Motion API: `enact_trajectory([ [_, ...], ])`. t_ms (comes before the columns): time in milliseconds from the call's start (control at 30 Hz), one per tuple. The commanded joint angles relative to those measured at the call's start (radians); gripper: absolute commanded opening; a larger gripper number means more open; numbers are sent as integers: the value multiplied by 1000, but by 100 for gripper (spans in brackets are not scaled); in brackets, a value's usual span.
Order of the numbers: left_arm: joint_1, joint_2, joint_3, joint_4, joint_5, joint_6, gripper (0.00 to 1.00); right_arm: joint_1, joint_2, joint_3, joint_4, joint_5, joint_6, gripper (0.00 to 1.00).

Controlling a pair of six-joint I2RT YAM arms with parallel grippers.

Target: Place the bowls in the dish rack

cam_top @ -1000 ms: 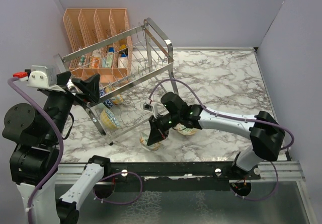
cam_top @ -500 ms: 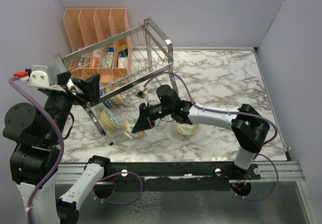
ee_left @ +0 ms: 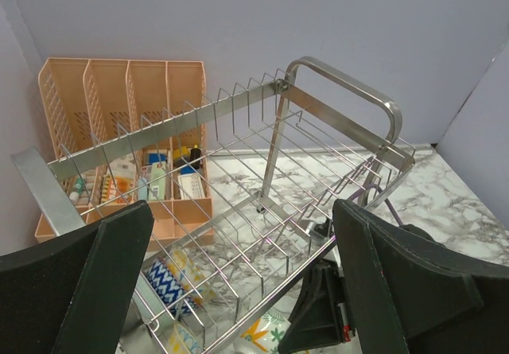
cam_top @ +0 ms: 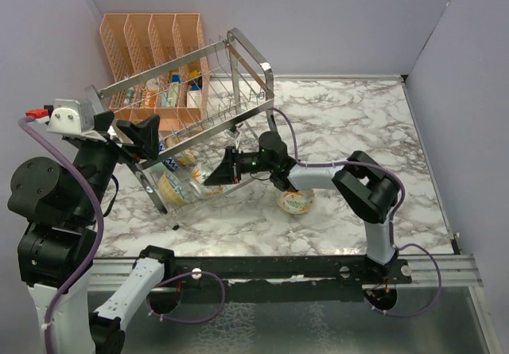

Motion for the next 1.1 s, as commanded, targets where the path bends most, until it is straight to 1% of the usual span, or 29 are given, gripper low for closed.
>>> enact_trajectory([
  [0,-4,5,8,7,-17,11,99,-14,74,52,266,6,155,1],
  [167,-5,12,15,11,-17,12,99,-14,106,106,264,43,185,1],
  [300,-5,14,13,12,-13,12,99,-14,165,160,273,46,241,1],
  [567,-8,5,12,5,-28,20,99,-14,288,194,403,31,384,1],
  [733,-9,6,4,6,-27,19,99,-13,315,214,426,28,402,1],
  [933,-9,5,1,7,-29,22,99,-7,363,248,468,23,468,1],
  [1067,-9,1,-2,7,-33,25,99,9,389,278,426,22,463,1],
])
